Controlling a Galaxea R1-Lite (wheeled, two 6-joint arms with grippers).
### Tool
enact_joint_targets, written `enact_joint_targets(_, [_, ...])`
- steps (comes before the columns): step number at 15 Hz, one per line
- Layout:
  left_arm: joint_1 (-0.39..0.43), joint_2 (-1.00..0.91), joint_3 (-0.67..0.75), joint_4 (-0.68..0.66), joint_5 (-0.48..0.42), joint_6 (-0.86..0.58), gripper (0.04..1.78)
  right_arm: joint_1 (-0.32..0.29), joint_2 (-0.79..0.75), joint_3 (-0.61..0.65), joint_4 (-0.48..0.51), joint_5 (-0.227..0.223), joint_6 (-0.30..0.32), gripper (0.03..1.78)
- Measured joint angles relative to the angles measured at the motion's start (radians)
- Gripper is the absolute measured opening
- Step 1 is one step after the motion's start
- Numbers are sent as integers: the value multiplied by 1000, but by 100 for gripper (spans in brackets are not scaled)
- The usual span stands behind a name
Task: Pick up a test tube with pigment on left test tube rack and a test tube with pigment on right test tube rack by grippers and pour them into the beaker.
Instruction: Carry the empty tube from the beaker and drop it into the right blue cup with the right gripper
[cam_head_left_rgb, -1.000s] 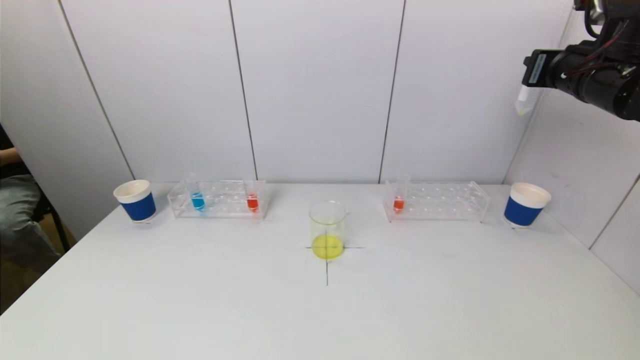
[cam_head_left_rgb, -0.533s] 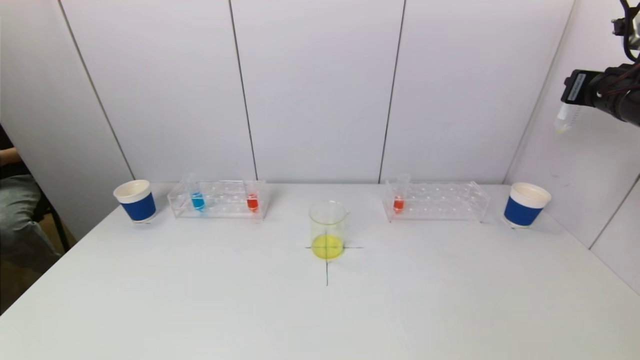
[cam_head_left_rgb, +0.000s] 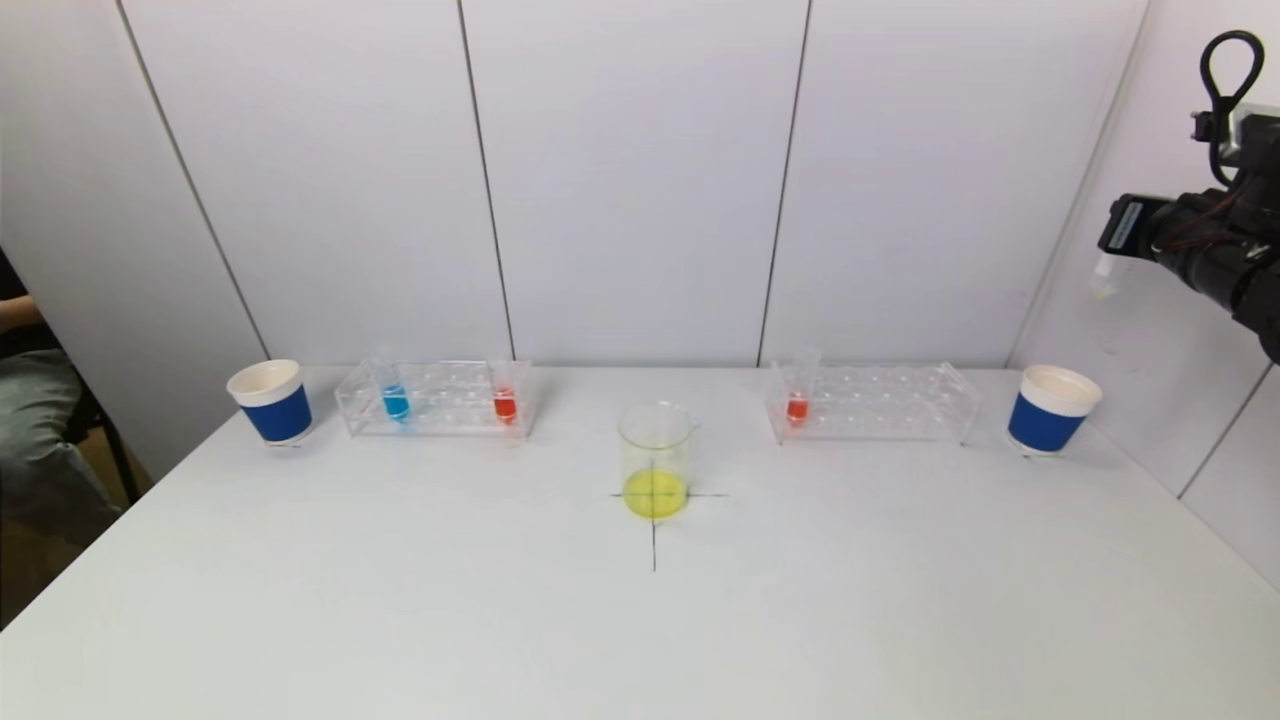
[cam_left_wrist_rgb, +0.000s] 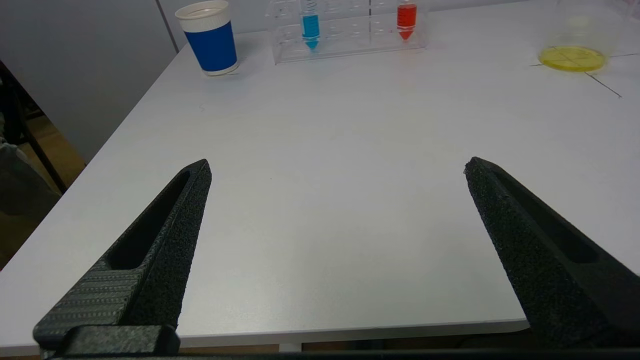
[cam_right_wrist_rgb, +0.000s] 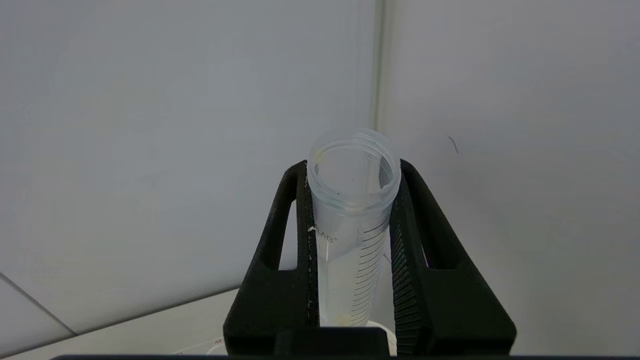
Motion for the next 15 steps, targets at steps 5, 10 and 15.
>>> enact_joint_targets(5, [0, 0, 0, 0, 0, 0, 177, -2, 104, 7, -64, -3, 2, 47])
enact_joint_targets(10, [0, 0, 0, 0, 0, 0, 177, -16, 195, 24, -148, -4, 4, 47])
enact_joint_targets(15, [0, 0, 0, 0, 0, 0, 177, -27, 233, 89, -224, -4, 9, 47])
